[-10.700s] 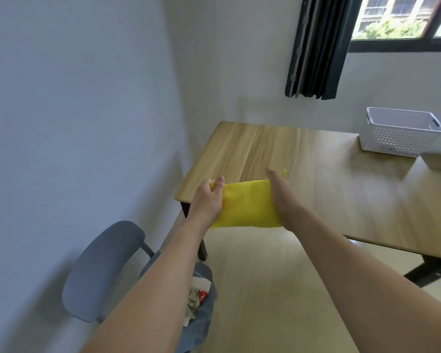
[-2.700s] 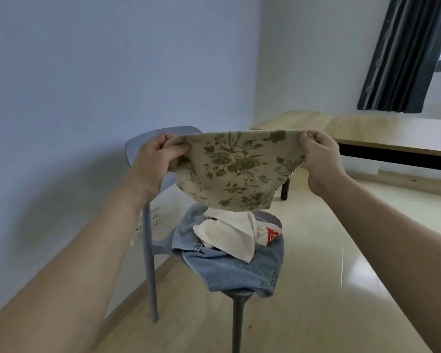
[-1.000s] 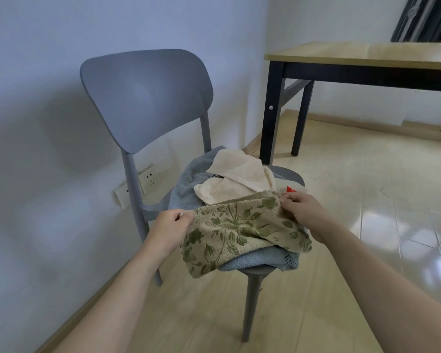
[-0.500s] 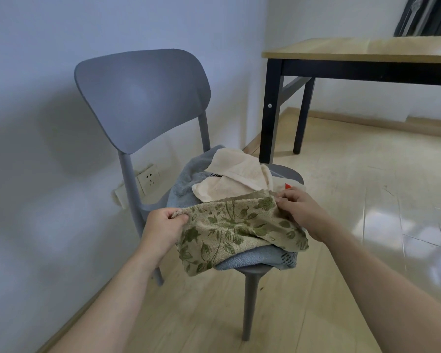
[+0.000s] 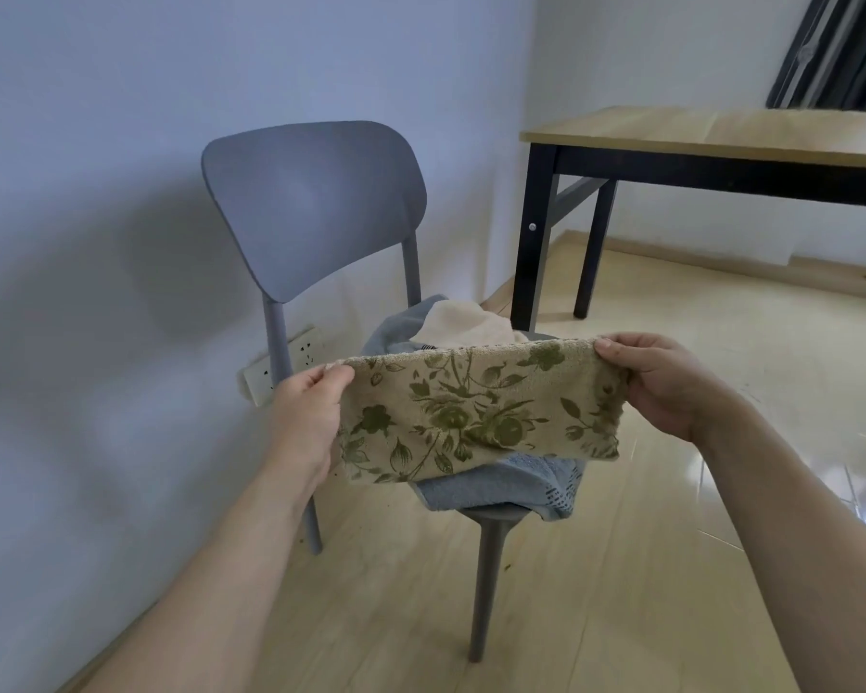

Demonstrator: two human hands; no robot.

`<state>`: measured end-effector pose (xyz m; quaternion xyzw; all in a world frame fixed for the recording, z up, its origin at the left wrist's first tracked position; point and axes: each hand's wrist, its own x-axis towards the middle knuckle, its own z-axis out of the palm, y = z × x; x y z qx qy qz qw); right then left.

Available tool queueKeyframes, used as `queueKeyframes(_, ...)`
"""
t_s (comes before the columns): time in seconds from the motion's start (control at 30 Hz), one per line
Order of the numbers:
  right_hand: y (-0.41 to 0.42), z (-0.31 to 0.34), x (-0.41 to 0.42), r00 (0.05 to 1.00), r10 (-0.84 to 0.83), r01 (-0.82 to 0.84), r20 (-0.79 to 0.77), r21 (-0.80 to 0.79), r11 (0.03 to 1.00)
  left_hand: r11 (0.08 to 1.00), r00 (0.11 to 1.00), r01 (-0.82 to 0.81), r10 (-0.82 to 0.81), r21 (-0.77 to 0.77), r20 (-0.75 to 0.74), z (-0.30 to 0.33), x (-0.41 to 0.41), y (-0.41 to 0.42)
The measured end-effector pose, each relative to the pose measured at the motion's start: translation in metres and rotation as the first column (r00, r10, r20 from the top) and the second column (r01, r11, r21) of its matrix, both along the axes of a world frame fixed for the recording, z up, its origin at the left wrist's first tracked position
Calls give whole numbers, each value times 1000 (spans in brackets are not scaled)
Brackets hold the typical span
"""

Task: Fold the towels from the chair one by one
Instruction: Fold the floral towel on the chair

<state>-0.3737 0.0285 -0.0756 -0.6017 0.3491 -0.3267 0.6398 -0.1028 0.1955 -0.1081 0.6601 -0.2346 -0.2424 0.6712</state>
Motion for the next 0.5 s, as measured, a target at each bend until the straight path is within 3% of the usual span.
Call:
queueKeyframes(0.17, 23, 19, -5, 998, 16, -12, 58, -70, 997, 999, 933, -33, 39, -25, 358, 18, -17, 19)
queueKeyframes(0.27, 36, 43, -6, 993, 22, -2, 115, -174, 985, 996, 882, -28, 62, -79, 466, 35, -17, 26)
queueKeyframes(0.4, 51, 42, -10, 986, -159, 133, -54, -327, 936, 989, 820, 24, -104, 148, 562, 40, -20, 38)
queueKeyframes(0.5, 60, 42, -11, 967, -252, 220, -37, -382, 898, 967, 781, 85, -214, 240, 587, 50, -21, 45)
